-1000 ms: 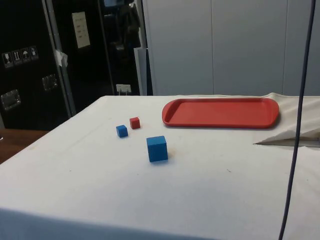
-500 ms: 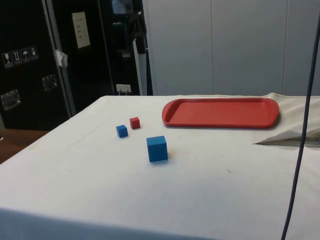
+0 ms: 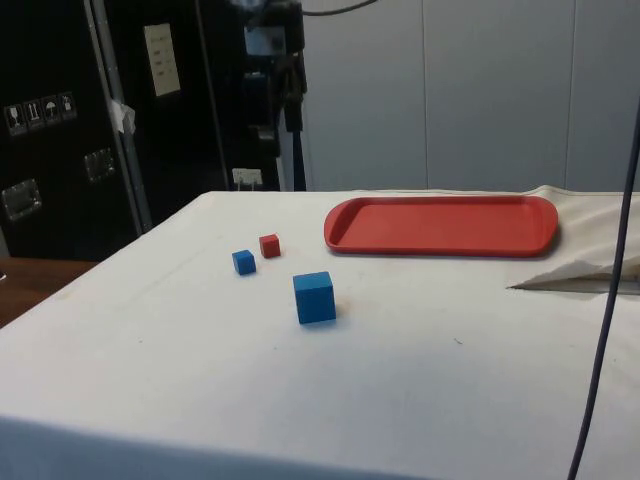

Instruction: Pick up the largest block and place it onto the tray.

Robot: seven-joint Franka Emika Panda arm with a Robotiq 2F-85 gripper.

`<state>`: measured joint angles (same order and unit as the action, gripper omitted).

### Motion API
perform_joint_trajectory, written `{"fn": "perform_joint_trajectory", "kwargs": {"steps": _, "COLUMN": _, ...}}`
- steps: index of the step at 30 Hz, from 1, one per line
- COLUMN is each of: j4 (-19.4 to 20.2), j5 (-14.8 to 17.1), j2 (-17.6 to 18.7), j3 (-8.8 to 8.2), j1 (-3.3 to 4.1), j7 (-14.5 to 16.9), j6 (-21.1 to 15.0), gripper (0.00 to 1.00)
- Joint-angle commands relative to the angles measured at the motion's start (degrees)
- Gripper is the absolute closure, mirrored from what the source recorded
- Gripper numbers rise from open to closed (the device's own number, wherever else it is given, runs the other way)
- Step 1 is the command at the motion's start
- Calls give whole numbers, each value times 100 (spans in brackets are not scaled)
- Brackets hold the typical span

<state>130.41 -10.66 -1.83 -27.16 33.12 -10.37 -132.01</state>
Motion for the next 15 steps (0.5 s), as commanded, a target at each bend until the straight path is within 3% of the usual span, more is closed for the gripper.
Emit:
{"fn": "perform_joint_trajectory", "kwargs": {"steps": 1, "j4": 34, "j5": 17, "j2": 11, "j3": 0, "j1": 0, "j7": 0, "j6": -57, "gripper": 0}}
{"fn": "perform_joint_trajectory", "kwargs": {"steps": 15, "j4": 590, "j5": 292, "j2": 63, "j3": -11, "j1": 6, "j7": 57, "j6": -945, "gripper": 0}}
